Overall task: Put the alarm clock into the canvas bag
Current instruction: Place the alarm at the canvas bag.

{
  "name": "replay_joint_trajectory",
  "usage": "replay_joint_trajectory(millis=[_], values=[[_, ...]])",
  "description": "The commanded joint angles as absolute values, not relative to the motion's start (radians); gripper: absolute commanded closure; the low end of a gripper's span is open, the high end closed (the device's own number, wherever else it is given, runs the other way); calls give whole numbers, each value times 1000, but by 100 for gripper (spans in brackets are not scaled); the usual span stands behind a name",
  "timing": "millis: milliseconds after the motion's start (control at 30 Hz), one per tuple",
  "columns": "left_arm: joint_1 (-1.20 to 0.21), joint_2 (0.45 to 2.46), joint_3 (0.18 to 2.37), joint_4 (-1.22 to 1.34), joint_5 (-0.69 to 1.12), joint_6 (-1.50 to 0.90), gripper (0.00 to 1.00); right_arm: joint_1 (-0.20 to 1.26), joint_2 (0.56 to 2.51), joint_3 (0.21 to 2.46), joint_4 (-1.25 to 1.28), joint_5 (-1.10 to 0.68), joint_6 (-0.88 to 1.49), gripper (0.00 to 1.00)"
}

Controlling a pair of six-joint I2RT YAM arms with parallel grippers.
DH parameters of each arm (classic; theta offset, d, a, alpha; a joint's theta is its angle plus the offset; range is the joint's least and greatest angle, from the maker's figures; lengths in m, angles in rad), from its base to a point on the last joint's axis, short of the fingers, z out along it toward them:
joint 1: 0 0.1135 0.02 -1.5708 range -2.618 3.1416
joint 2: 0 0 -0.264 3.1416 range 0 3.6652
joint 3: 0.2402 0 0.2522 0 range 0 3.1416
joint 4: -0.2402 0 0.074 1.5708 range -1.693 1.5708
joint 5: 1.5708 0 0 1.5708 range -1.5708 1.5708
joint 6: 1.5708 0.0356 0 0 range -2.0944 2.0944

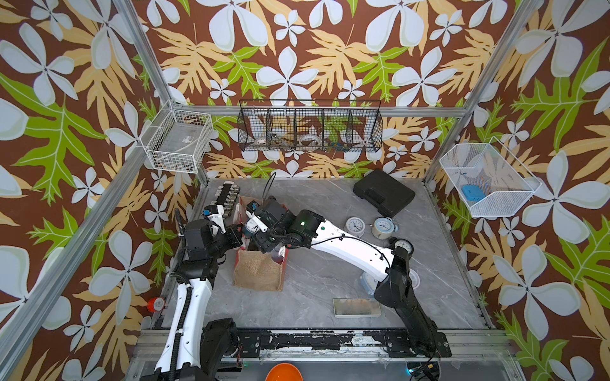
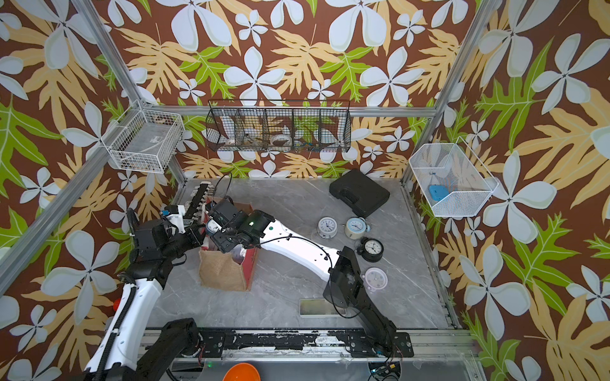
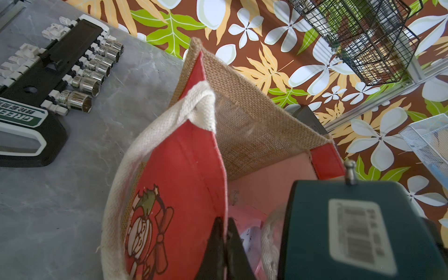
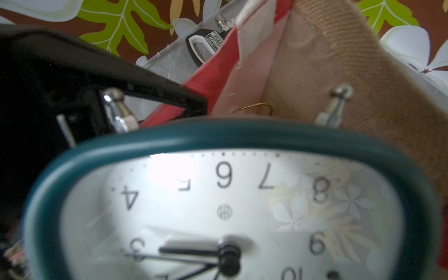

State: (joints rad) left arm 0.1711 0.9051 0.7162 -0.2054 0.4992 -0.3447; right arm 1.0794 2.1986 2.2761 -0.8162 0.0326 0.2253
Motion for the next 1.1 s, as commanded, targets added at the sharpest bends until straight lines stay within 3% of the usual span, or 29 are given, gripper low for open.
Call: replay_joint_trajectory(millis=[0, 200, 500, 667, 1067], values=[[170, 924, 732, -164, 577, -333, 100, 1080, 2211, 2263, -882, -24, 168, 43], [170, 953, 744, -157, 650, -331, 100, 1078, 2237, 2261, -907, -49, 131, 42], [170, 971, 747, -140, 662, -346, 100, 1078, 2256, 2246, -919, -418, 32, 43], [170, 994, 744, -103, 744, -362, 100, 1042, 2289, 2330, -940, -100, 65, 43], [170, 979, 718, -46, 796, -394, 100, 1013, 2306, 2338, -953, -83, -64, 40]])
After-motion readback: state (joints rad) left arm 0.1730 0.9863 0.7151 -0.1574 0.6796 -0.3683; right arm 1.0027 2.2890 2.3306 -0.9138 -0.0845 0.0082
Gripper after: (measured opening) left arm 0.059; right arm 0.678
